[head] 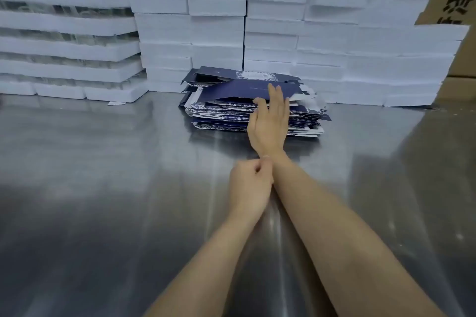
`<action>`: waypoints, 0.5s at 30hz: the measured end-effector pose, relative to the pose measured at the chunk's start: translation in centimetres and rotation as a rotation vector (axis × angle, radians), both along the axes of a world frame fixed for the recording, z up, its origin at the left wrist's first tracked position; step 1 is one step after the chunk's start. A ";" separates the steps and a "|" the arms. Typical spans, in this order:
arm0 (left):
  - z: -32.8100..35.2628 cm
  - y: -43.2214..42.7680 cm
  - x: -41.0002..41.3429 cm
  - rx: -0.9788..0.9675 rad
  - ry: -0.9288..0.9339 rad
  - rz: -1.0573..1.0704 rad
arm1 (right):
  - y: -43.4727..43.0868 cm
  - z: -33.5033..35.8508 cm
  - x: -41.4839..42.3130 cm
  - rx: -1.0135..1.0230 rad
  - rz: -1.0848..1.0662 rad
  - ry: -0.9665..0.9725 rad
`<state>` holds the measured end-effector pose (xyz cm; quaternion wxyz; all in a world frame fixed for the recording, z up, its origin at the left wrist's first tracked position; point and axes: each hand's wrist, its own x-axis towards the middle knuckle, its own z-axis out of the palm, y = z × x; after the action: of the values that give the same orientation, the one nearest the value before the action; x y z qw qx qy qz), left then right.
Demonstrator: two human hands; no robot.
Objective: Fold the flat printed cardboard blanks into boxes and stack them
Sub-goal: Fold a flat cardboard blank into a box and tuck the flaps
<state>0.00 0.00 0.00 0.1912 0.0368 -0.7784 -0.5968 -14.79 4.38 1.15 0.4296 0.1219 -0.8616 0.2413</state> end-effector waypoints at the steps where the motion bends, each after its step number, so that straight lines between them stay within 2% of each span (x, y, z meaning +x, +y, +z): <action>1: -0.1 0.1 0.0 -0.022 -0.012 0.000 | 0.0 -0.1 -0.6 0.068 -0.037 -0.028; 7: -0.5 0.3 -0.4 -0.024 -0.025 -0.014 | -0.1 0.1 -2.3 0.269 -0.115 -0.089; 12: 0.1 0.1 0.2 0.063 -0.018 -0.029 | 0.8 4.3 2.7 0.000 -0.088 0.270; 15: 0.4 0.1 0.9 0.100 0.035 -0.034 | 3.0 10.0 6.8 -0.197 0.052 0.447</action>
<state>0.87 0.11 0.42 0.1923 0.0226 -0.7448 -0.6385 -7.98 7.34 11.13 0.6131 0.1519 -0.7140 0.3021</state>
